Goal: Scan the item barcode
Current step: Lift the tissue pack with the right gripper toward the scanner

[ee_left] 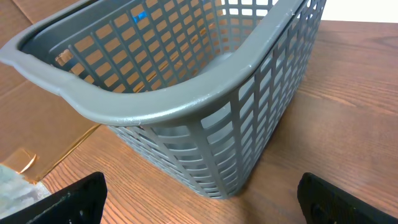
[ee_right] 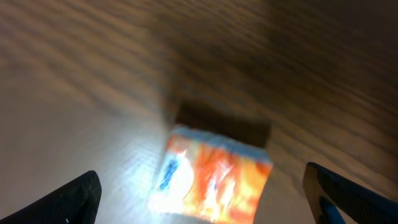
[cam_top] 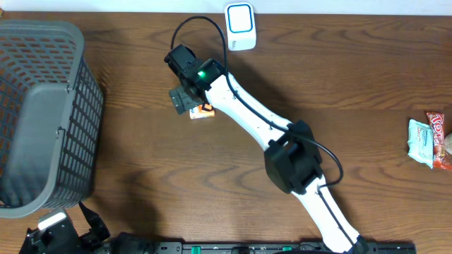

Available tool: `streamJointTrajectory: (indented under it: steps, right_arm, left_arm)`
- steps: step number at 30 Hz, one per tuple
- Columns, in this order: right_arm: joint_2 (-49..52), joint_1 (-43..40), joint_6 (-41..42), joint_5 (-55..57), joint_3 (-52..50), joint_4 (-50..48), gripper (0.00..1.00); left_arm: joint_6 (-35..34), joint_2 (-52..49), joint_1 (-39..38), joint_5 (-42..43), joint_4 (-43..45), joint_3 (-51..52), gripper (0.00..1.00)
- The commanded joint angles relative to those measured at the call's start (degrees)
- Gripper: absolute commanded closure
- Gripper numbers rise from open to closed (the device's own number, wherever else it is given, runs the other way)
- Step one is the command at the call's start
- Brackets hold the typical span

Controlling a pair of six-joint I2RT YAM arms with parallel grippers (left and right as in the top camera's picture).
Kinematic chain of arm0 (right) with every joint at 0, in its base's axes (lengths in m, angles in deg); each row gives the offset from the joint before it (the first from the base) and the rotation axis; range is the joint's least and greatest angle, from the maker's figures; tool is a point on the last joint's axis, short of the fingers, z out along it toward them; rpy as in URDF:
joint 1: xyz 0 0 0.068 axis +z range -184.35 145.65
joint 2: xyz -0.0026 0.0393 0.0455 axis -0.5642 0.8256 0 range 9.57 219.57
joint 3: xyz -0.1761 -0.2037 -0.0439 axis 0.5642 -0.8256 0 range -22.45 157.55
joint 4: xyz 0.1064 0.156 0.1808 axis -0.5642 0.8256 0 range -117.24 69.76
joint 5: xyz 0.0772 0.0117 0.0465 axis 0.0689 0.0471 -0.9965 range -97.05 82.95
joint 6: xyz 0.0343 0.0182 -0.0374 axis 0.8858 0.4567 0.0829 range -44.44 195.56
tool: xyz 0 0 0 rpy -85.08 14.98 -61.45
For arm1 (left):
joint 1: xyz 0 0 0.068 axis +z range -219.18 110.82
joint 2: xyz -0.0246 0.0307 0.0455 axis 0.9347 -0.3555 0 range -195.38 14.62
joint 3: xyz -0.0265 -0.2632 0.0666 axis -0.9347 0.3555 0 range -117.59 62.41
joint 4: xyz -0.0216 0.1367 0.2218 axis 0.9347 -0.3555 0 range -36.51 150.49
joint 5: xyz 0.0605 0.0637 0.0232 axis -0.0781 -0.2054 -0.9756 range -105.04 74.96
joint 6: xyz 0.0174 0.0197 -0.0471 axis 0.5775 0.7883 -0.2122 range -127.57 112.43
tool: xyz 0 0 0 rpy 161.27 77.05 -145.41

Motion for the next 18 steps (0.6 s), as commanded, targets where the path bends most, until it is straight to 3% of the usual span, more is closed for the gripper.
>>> streamJointTrajectory:
  steps: [1, 18]
  right_arm:
    - [2.12, -1.25, 3.89, 0.33, 0.02, -0.57, 0.01]
    - [7.96, -0.85, 5.38, -7.65, 0.0, 0.81, 0.01]
  left_arm:
    - [0.74, 0.42, 0.2, -0.31, 0.0, -0.04, 0.02]
    - [0.74, 0.42, 0.2, -0.28, 0.0, -0.04, 0.02]
